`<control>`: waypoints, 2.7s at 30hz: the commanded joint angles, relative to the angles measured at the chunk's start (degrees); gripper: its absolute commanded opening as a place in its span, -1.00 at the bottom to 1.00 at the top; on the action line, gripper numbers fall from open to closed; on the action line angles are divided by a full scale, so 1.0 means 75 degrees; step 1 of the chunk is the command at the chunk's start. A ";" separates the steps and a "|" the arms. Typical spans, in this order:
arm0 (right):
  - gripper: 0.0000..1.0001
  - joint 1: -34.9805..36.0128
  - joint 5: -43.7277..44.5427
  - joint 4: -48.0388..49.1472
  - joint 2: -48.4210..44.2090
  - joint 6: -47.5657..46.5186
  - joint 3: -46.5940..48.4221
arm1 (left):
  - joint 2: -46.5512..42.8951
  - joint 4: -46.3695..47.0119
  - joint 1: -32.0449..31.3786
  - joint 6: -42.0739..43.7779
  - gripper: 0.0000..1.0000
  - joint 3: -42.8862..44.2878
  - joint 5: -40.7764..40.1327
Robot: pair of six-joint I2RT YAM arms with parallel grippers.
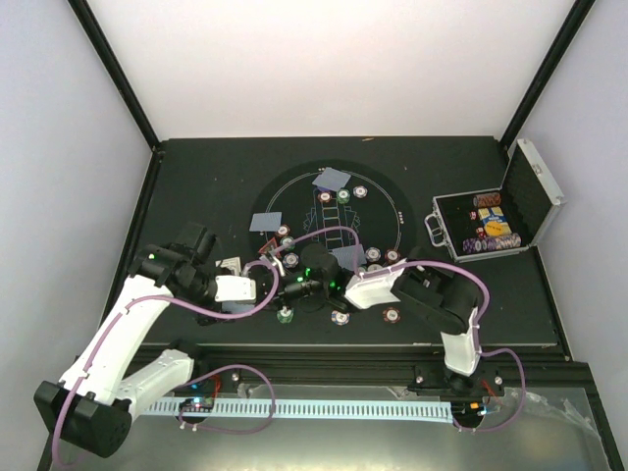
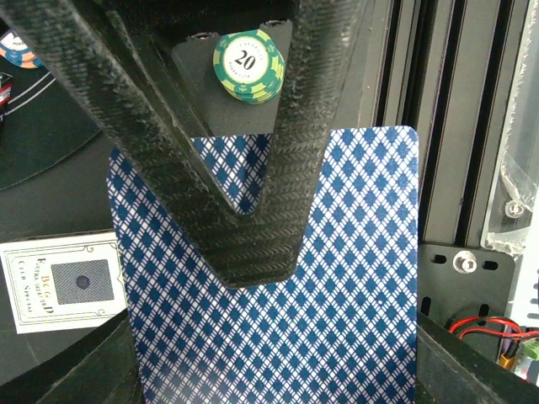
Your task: Distribute texas hold em gaming equipment
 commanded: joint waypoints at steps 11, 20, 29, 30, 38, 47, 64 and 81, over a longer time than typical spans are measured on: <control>0.09 0.0004 0.0198 -0.1558 -0.0509 -0.0566 0.0394 | -0.0049 0.0102 -0.0037 0.0105 -0.97 0.0119 -0.0086; 0.04 0.0132 0.0066 -0.0541 -0.0083 0.0230 0.0746 | 0.0020 0.0217 -0.0037 0.0083 -0.97 0.0099 -0.0057; -0.05 0.0182 0.0136 -0.0939 0.0003 0.0023 0.0529 | 0.0107 0.0281 -0.0037 0.0062 -0.97 0.0149 -0.0075; -0.08 0.0182 0.0176 -0.1124 0.0012 -0.0057 0.0553 | 0.0104 0.0280 -0.0037 0.0054 -0.97 0.0162 -0.0067; -0.14 0.0066 0.0254 -0.1800 -0.0023 -0.0543 0.0375 | -0.0021 0.0178 -0.0037 0.0060 -0.97 0.0302 -0.0035; -0.30 -0.0179 0.0344 -0.1921 -0.0491 -0.0762 -0.0236 | -0.0055 0.0201 -0.0037 0.0070 -0.97 0.0271 -0.0030; -0.39 -0.0301 0.0268 -0.3058 -0.1322 -0.1432 -0.0147 | -0.0037 0.0409 -0.0037 0.0049 -0.97 0.0029 -0.0100; -0.68 -0.0604 0.0106 -0.3838 -0.1970 -0.1804 -0.0287 | -0.0061 0.0409 -0.0037 0.0048 -0.97 -0.0002 -0.0147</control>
